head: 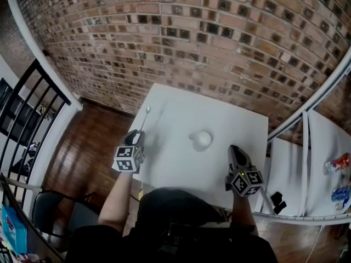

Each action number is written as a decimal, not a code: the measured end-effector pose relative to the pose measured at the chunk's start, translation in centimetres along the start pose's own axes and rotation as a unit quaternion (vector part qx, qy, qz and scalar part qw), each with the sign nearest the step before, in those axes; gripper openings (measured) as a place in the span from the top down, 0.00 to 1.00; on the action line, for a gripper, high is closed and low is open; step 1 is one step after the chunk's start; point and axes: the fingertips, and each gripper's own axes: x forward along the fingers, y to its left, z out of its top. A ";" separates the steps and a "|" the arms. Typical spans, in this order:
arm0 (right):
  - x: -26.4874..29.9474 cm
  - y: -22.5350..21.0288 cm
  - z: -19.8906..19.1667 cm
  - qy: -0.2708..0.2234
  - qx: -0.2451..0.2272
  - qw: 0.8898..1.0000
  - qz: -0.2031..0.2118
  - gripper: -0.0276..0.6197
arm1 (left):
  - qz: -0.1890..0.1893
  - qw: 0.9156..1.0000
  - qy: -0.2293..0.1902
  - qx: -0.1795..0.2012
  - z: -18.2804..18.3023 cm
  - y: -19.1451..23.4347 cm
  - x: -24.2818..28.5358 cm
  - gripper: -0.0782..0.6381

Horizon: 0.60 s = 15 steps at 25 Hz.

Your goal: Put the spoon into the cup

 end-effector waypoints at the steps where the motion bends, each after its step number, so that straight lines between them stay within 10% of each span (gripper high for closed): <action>1: 0.0 0.0 0.1 0.000 -0.002 1.000 0.001 0.95 | -0.003 1.000 -0.012 0.002 1.0 0.0 -0.4 0.71; 15: -2.0 0.1 0.2 -0.008 0.001 1.000 -0.008 0.95 | -0.178 0.982 -0.047 0.042 4.7 -9.2 -2.2 0.71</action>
